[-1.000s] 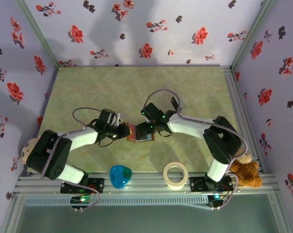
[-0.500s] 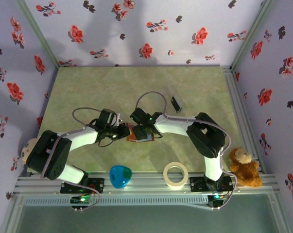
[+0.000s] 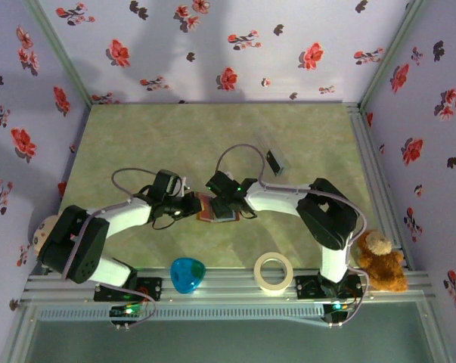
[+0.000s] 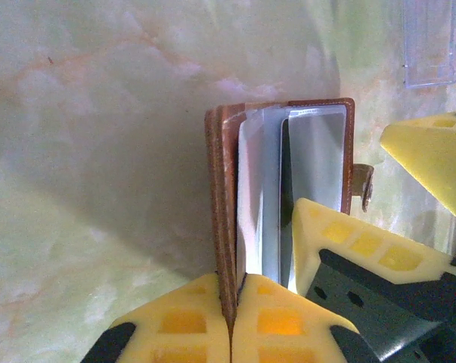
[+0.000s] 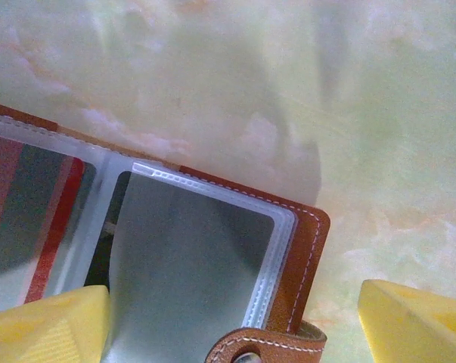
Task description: Put the credit cards into the card holder
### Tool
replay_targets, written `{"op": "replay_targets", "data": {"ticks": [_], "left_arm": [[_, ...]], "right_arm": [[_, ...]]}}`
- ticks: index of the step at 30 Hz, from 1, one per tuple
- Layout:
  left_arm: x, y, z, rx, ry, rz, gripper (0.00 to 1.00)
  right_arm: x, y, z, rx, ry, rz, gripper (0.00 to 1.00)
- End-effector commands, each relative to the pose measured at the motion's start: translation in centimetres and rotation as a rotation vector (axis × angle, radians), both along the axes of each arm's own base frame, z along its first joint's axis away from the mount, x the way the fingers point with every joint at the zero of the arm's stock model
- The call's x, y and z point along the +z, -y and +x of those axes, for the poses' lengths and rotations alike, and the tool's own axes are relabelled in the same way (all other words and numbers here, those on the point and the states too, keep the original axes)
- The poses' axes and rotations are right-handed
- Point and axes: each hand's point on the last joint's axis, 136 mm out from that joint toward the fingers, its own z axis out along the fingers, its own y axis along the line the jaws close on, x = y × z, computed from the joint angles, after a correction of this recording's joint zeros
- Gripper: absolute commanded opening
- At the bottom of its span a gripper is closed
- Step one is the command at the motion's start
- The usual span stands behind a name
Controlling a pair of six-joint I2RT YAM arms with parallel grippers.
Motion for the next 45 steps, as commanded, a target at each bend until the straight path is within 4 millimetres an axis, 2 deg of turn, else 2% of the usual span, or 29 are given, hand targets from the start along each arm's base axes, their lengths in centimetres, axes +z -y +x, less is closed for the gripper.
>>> {"op": "replay_targets", "data": {"ticks": [1, 6, 10, 13, 17, 20, 23, 27, 35, 45], "left_arm": [[-0.1, -0.9, -0.1, 0.034, -0.010, 0.026, 0.00], [0.2, -0.9, -0.1, 0.040, -0.005, 0.019, 0.00], [0.2, -1.0, -0.2, 0.031, 0.001, 0.028, 0.00], [0.4, -1.0, -0.3, 0.037, -0.007, 0.021, 0.07], [0.7, -1.4, -0.4, 0.032, 0.007, 0.041, 0.12], [0.6, -1.8, -0.4, 0.032, -0.003, 0.078, 0.21], [0.5, -2.1, -0.4, 0.033, -0.002, 0.098, 0.25], [-0.1, -2.4, -0.3, 0.041, -0.015, 0.114, 0.23], [-0.4, -2.1, -0.5, 0.030, -0.033, 0.098, 0.07], [-0.5, -2.1, -0.7, 0.025, -0.033, 0.100, 0.03]], "right_arm": [[1.5, -0.2, -0.5, 0.028, -0.017, 0.032, 0.87], [2.5, -1.3, -0.5, 0.035, -0.026, 0.094, 0.88], [3.1, -1.3, -0.4, 0.019, -0.020, 0.150, 0.88], [4.2, -0.7, -0.5, 0.010, -0.039, 0.216, 0.87], [5.0, 0.2, -1.0, 0.001, -0.155, 0.350, 0.71], [5.6, -0.4, -2.6, 0.036, -0.282, 0.453, 0.61], [5.3, -1.2, -4.1, 0.049, -0.372, 0.511, 0.53], [3.9, -1.8, -4.9, 0.012, -0.451, 0.554, 0.48], [1.2, -1.4, -5.1, -0.038, -0.499, 0.530, 0.47], [-0.1, -1.0, -5.0, -0.054, -0.511, 0.514, 0.47]]}}
